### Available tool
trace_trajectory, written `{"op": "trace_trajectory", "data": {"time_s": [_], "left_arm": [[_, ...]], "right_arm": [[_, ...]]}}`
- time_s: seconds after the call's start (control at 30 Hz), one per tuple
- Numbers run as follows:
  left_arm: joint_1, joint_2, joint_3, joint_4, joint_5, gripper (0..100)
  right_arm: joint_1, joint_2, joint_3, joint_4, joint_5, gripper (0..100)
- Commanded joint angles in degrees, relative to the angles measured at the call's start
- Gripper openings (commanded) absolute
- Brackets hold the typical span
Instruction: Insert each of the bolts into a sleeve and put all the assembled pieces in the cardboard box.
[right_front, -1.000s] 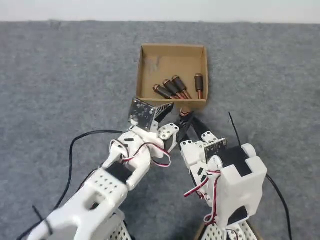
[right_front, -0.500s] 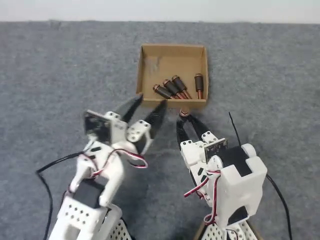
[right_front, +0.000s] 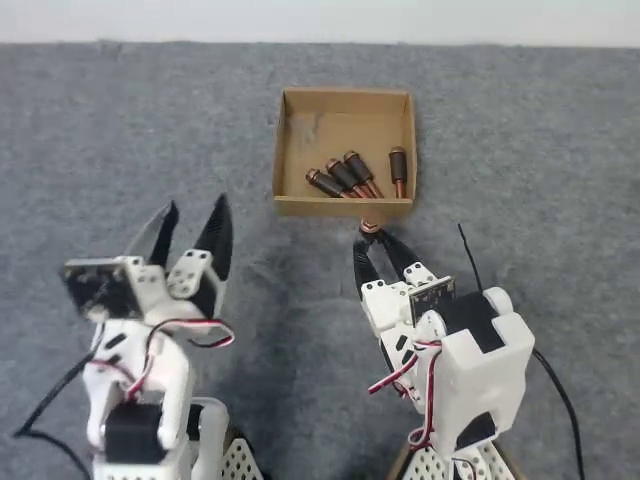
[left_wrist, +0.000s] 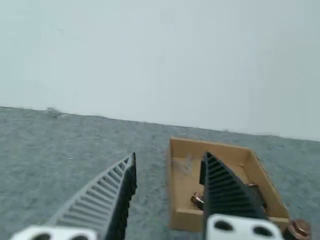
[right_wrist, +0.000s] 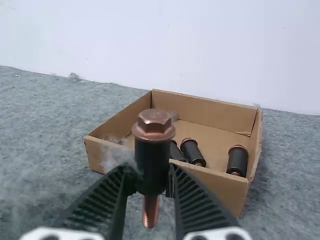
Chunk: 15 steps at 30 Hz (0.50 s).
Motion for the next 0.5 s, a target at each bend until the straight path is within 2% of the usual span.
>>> {"op": "trace_trajectory", "data": {"time_s": [0.0,0.2,0.37,0.47], "left_arm": [[-2.99,-4.22,-2.95,3.69,0.09,20],[-9.41,-4.04,1.01,5.89,-3.87,20],[-9.93,-4.04,9.98,5.36,-3.87,19],[-9.49,-4.04,14.90,5.19,-3.87,13]], "right_arm": [[0.48,0.04,0.18,-1.27,-0.44,0.7],[0.48,0.04,0.18,-1.27,-0.44,0.7],[0.48,0.04,0.26,-1.27,-0.44,0.7],[0.48,0.04,0.26,-1.27,-0.44,0.7]]}}
